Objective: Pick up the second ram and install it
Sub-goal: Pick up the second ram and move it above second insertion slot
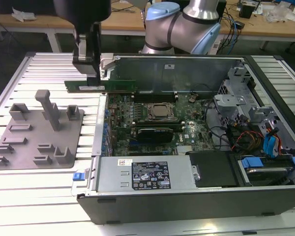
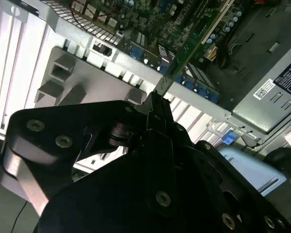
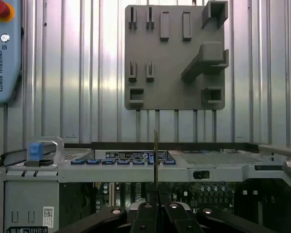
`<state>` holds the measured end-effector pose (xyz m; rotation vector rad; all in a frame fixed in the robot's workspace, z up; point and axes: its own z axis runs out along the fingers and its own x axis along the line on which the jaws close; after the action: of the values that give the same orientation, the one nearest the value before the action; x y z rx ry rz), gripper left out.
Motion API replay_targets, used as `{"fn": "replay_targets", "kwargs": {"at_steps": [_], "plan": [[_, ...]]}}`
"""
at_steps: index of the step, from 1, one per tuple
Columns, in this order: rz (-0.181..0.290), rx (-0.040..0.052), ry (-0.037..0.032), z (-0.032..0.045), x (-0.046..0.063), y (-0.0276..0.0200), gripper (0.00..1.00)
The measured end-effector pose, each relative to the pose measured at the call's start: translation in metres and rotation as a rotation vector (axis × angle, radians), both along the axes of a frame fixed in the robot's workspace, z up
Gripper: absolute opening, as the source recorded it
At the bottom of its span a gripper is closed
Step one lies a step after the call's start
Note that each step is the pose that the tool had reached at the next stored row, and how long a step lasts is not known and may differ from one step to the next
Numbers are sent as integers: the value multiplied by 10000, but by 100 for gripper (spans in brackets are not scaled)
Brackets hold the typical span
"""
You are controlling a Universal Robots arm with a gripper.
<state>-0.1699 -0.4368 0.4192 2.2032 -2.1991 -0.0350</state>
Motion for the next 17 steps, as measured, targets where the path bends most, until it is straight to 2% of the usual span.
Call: {"fn": "replay_targets", "kwargs": {"at_steps": [3, 13, 17], "plan": [[0, 0, 1, -16, 183, 0, 9], [1, 0, 0, -41, 427, 0, 9], [0, 0, 1, -70, 621, 0, 9]]}}
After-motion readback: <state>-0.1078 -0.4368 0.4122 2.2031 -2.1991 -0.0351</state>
